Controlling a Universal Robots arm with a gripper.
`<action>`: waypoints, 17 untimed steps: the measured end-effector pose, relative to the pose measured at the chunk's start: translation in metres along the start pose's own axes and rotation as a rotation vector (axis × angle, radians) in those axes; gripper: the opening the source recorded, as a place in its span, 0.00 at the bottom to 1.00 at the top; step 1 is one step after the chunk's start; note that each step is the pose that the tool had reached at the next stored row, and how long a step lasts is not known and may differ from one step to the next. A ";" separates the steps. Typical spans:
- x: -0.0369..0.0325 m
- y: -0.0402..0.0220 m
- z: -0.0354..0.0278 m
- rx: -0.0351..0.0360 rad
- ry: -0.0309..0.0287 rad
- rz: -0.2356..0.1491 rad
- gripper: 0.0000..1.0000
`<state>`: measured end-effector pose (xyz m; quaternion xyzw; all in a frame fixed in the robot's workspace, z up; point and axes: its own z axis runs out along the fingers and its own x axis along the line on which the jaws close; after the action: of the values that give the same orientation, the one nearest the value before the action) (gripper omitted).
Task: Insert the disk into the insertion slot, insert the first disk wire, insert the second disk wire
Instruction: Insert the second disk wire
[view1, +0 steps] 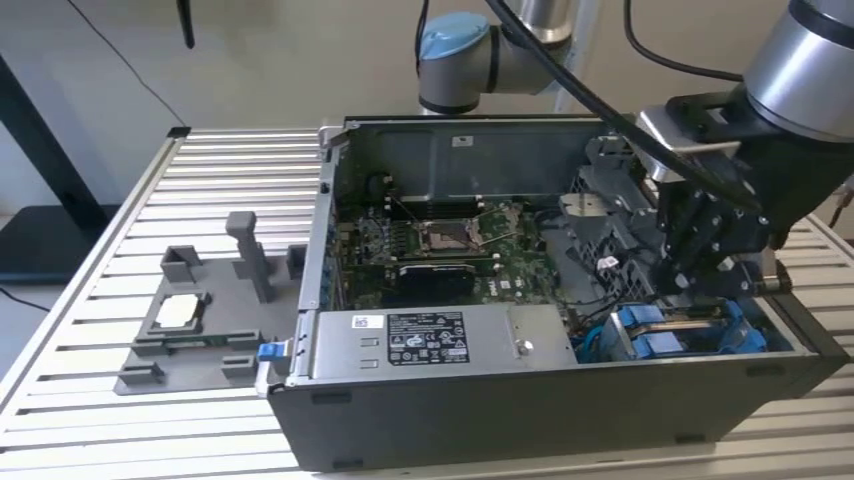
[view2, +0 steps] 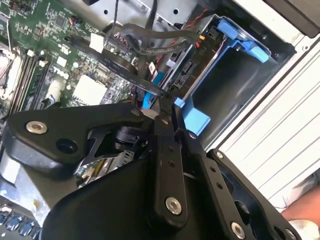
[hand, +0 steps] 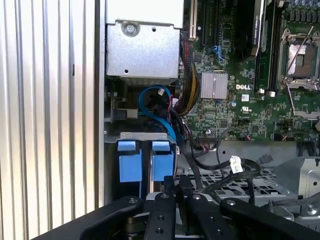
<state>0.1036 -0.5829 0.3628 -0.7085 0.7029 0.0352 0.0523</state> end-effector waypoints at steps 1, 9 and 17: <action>0.0011 -0.0010 0.0009 -0.0004 -0.0033 0.000 0.16; 0.0032 -0.0193 0.0081 -0.0075 -0.0249 0.002 0.16; 0.0043 -0.0199 0.0160 -0.0075 -0.0262 0.037 0.16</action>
<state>0.1239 -0.5851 0.3469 -0.6952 0.7148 0.0480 0.0582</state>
